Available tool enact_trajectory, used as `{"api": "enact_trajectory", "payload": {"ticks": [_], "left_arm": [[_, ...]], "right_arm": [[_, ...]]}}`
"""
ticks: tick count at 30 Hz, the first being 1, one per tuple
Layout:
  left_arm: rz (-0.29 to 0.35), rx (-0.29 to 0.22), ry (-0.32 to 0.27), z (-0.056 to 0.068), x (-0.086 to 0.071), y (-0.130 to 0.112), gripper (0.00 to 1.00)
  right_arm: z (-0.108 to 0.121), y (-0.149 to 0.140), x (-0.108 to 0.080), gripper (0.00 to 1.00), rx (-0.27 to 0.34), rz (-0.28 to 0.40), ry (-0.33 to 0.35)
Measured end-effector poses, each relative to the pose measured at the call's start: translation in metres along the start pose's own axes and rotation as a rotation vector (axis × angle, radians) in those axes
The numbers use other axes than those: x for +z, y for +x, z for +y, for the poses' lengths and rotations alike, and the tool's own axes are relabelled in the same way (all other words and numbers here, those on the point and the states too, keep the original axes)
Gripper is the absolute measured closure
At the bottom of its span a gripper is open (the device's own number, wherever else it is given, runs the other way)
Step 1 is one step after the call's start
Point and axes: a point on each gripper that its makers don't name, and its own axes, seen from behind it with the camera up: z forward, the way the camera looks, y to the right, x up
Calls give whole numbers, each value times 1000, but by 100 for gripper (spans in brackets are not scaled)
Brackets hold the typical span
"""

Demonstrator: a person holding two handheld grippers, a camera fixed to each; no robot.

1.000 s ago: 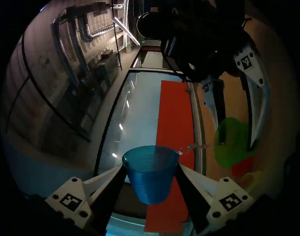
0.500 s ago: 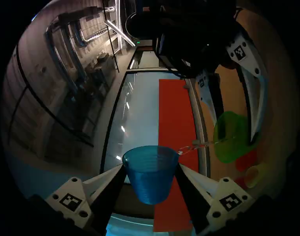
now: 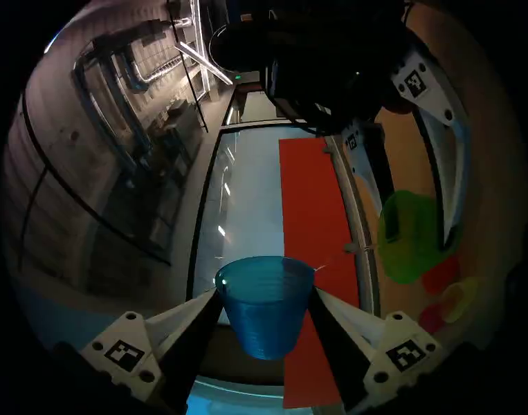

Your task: Pour water

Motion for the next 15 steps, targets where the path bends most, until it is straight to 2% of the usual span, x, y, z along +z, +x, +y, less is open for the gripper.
{"api": "enact_trajectory", "payload": {"ticks": [15], "left_arm": [[5, -2, -2, 5, 2, 3, 15]], "right_arm": [[4, -2, 0, 11, 9, 4, -7]]}}
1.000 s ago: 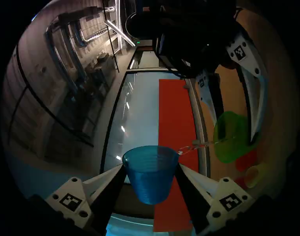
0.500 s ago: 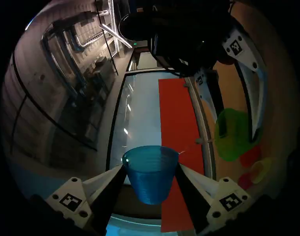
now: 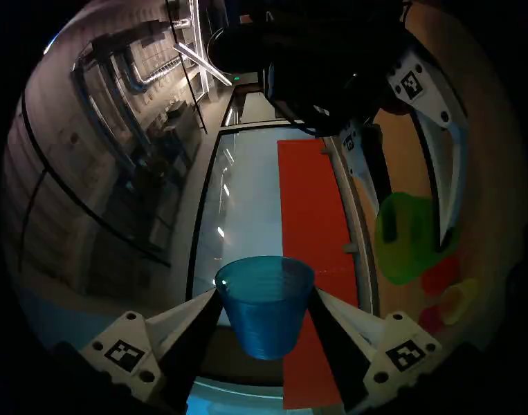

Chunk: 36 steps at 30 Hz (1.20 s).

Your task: Pour water

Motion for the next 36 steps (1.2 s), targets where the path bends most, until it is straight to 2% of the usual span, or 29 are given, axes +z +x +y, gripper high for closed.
{"api": "enact_trajectory", "payload": {"ticks": [9, 14, 19, 26, 36], "left_arm": [[0, -30, -3, 3, 0, -3, 15], [-13, -91, -6, 5, 1, -10, 15], [-29, -210, -8, 10, 1, -18, 15], [-48, -403, -20, 19, 3, -28, 15], [-41, -661, -29, 25, 0, -35, 15]], "right_arm": [[1, 0, 0, 11, 1, 1, -3], [1, 1, -1, 11, 0, 5, -7], [2, 2, -2, 11, 0, 6, -12], [3, 7, -5, 11, -5, 12, -23], [7, 12, -12, 11, -4, 20, -44]]}}
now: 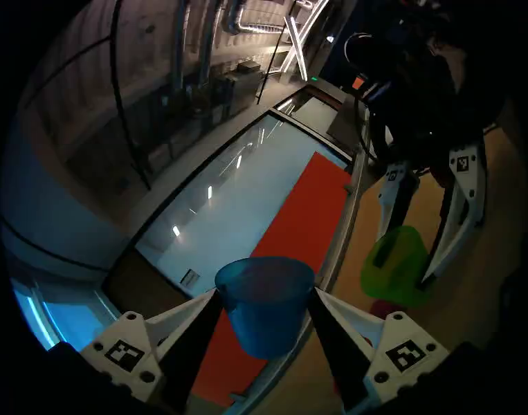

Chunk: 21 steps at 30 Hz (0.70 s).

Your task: Pour water

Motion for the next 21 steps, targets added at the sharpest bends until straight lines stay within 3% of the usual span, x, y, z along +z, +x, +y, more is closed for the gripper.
{"api": "enact_trajectory", "payload": {"ticks": [21], "left_arm": [[-6, -547, -67, 6, -8, -18, 15]], "right_arm": [[11, 21, -13, 11, -5, 29, -46]]}}
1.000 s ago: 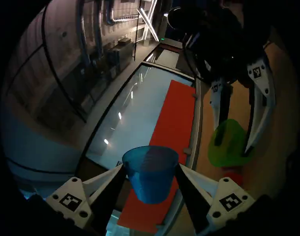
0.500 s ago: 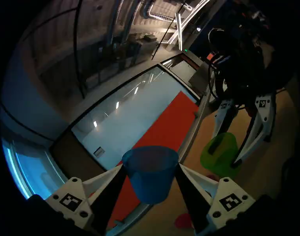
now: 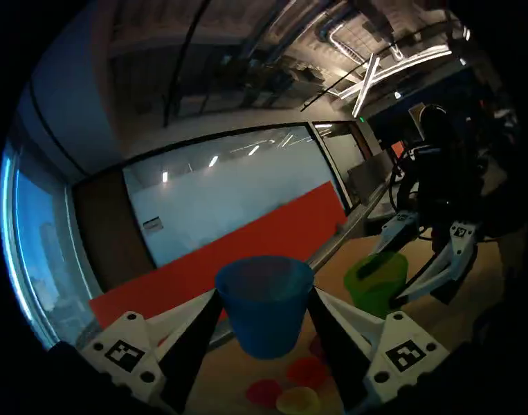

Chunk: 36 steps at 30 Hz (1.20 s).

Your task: Pour water

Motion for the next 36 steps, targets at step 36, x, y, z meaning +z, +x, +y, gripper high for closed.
{"api": "enact_trajectory", "payload": {"ticks": [36], "left_arm": [[-126, -281, -105, 34, -37, -82, 15]], "right_arm": [[21, -12, -12, 11, 21, -71, -63]]}}
